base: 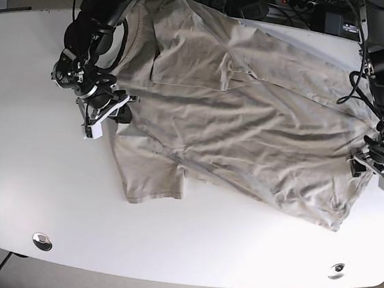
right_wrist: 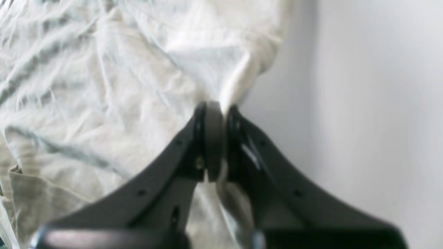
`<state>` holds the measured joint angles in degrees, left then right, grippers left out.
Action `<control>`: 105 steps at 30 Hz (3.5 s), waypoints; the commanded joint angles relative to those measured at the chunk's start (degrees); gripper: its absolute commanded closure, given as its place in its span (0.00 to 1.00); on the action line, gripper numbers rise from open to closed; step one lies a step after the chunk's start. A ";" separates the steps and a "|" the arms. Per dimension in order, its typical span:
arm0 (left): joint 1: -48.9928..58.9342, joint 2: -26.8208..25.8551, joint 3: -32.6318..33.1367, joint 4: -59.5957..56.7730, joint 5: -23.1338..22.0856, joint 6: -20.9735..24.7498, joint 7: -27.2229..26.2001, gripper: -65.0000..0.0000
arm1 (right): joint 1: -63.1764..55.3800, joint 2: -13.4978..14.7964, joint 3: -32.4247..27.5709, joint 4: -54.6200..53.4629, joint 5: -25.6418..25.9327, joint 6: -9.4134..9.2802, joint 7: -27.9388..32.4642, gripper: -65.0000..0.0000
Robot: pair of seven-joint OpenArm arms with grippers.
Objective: Fold the T-shirt properly
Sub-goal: 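Grasp the shirt's side edges with both grippers, then lift the beige shirt with both grippers and fling it flat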
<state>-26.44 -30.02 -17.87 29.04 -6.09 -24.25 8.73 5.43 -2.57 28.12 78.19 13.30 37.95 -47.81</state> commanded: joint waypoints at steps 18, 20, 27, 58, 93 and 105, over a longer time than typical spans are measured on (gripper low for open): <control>24.28 1.76 -18.48 28.24 0.68 -15.18 17.86 0.84 | 0.85 0.59 -0.12 0.71 -0.25 0.42 -0.32 0.97; 27.10 2.28 -18.57 30.52 0.33 -15.18 18.83 0.86 | 1.38 0.59 -0.12 0.71 -0.25 0.51 -0.32 0.97; 30.96 4.83 -24.81 41.25 0.24 -15.18 20.76 0.72 | 1.38 0.59 -0.12 0.71 -0.25 0.68 -0.41 0.97; -1.39 -1.41 -12.42 -2.00 0.33 -11.57 15.05 0.40 | 1.38 0.59 0.06 0.71 -0.16 0.86 -0.32 0.97; -13.87 13.98 -7.93 46.88 0.42 -14.04 42.56 1.00 | 26.52 13.43 -10.93 8.62 -0.16 2.05 -8.14 0.97; -48.56 9.23 -1.08 26.57 0.77 -13.16 36.24 1.00 | 69.37 18.88 -11.11 -19.60 -0.68 2.05 -8.32 0.97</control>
<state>-73.30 -20.91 -19.16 55.22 -4.78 -37.56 45.71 74.39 15.99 16.91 58.72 13.02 40.10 -55.72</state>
